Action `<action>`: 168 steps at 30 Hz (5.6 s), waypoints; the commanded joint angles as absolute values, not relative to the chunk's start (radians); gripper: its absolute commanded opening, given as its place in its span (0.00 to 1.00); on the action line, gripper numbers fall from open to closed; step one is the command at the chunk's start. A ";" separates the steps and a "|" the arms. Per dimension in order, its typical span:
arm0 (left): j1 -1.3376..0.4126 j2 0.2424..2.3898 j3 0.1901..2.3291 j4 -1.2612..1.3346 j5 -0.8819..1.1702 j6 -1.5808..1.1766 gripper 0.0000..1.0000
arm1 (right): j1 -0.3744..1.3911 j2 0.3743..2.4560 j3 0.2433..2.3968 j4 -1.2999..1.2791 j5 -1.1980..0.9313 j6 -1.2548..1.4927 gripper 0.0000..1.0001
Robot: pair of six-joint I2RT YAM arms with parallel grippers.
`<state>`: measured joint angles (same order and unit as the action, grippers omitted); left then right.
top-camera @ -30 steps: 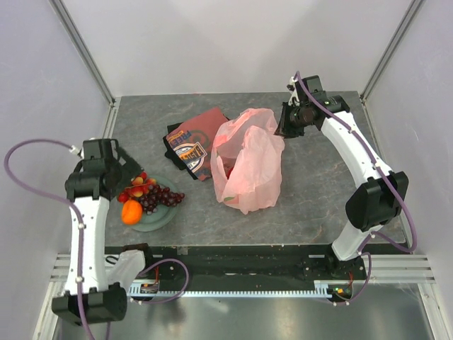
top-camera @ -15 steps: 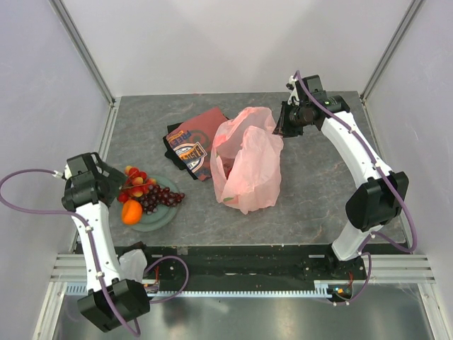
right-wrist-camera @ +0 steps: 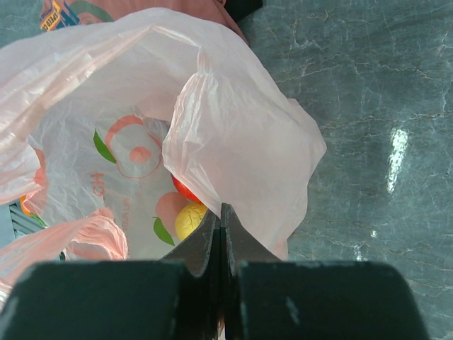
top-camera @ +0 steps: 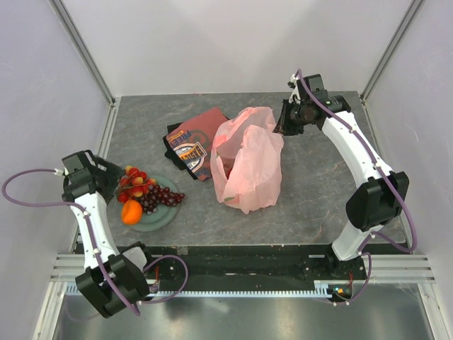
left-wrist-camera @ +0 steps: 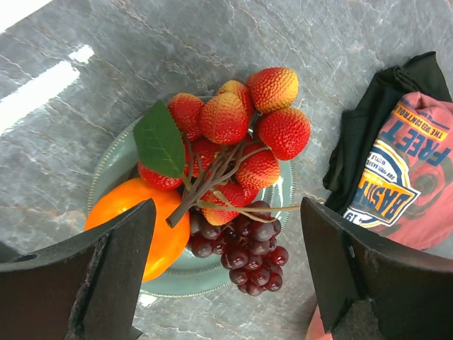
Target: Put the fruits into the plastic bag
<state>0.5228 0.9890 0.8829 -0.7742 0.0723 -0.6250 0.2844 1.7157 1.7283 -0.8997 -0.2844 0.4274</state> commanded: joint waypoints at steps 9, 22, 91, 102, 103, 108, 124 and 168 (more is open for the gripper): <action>0.557 1.045 0.822 -0.670 0.130 -0.681 0.80 | 0.249 1.670 1.695 -0.841 -0.310 0.452 0.00; 0.571 1.091 0.815 -0.634 0.137 -0.689 0.44 | 0.235 1.660 1.669 -0.822 -0.328 0.463 0.00; -0.456 1.385 1.480 0.256 0.632 -0.758 0.02 | 0.225 1.554 1.598 -0.793 -0.337 0.460 0.00; -0.463 1.405 1.425 -0.023 0.548 -0.571 0.02 | 0.225 1.523 1.574 -0.795 -0.328 0.462 0.00; -0.462 1.404 1.424 -0.044 0.523 -0.549 0.02 | 0.225 1.522 1.571 -0.795 -0.328 0.462 0.00; -0.462 1.385 1.408 -0.139 0.355 -0.410 0.02 | 0.227 1.508 1.557 -0.793 -0.327 0.462 0.00; -0.609 1.414 1.351 -0.150 0.310 -0.212 0.01 | 0.227 1.519 1.555 -0.795 -0.333 0.456 0.00; -0.784 1.617 1.546 -0.463 0.334 -0.158 0.79 | 0.227 1.574 1.569 -0.796 -0.342 0.456 0.00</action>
